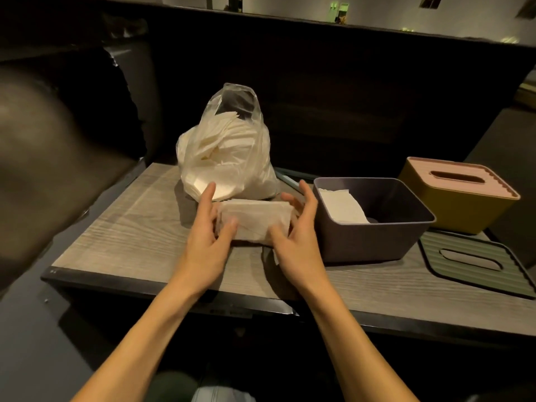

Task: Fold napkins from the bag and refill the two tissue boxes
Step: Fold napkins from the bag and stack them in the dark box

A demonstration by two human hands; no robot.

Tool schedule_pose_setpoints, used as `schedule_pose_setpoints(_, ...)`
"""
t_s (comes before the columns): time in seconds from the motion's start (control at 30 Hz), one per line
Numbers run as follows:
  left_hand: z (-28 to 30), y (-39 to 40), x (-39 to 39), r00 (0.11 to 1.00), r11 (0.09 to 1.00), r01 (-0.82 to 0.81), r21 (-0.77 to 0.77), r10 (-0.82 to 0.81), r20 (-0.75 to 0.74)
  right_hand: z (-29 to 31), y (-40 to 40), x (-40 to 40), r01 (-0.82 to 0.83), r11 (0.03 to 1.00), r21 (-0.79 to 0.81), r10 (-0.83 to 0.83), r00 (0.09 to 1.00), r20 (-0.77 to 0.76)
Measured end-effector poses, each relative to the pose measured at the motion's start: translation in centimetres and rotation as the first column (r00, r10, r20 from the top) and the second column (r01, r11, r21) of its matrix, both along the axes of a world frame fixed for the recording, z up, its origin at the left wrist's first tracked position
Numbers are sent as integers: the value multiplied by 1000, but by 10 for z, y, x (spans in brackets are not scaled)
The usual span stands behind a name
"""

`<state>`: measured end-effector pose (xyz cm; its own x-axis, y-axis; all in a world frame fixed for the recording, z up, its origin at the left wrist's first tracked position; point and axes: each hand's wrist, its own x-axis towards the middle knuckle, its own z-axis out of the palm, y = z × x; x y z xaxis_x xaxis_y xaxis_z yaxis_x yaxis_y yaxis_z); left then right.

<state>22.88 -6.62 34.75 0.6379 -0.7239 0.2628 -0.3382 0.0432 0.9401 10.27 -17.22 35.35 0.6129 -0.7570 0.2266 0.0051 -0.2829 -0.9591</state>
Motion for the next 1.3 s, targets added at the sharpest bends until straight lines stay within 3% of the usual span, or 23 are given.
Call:
schedule_pose_setpoints(0.13,3,5,-2,996,996,83,42,-84,16,2,3,-1,-63,998,-28,61,994,-87)
schedule_pose_setpoints(0.2,2,5,-2,991,992,120,39,-122,54,4,5,-3,-65,997,-28,64,997,-53)
schedule_pose_setpoints(0.27,0,6,0,990,994,111,9,-111,92,6,5,-5,-55,998,0,55,998,-3)
schedule_pose_setpoints(0.43,-2,6,0,985,997,62,38,-67,159,2,5,-4,-35,998,-52,31,996,-82)
schedule_pose_setpoints(0.5,-2,6,3,990,999,30,20,-32,140,-1,3,-5,-10,999,-52,5,995,-104)
schedule_pose_setpoints(0.63,1,5,0,986,994,84,72,-94,137,0,7,-2,-140,978,-152,106,972,-209)
schedule_pose_setpoints(0.8,-1,9,2,994,998,-42,-55,48,96,-3,2,-3,-36,992,-117,23,993,-114)
schedule_pose_setpoints(0.93,-1,8,2,995,999,-26,45,22,102,-3,7,-1,-59,982,-177,28,985,-172)
schedule_pose_setpoints(1.1,-2,6,2,997,998,-1,64,-4,79,-3,11,-4,-154,953,-261,67,948,-313)
schedule_pose_setpoints(1.3,-2,6,2,990,998,-51,49,44,135,-4,7,-2,-41,957,-288,-10,984,-175)
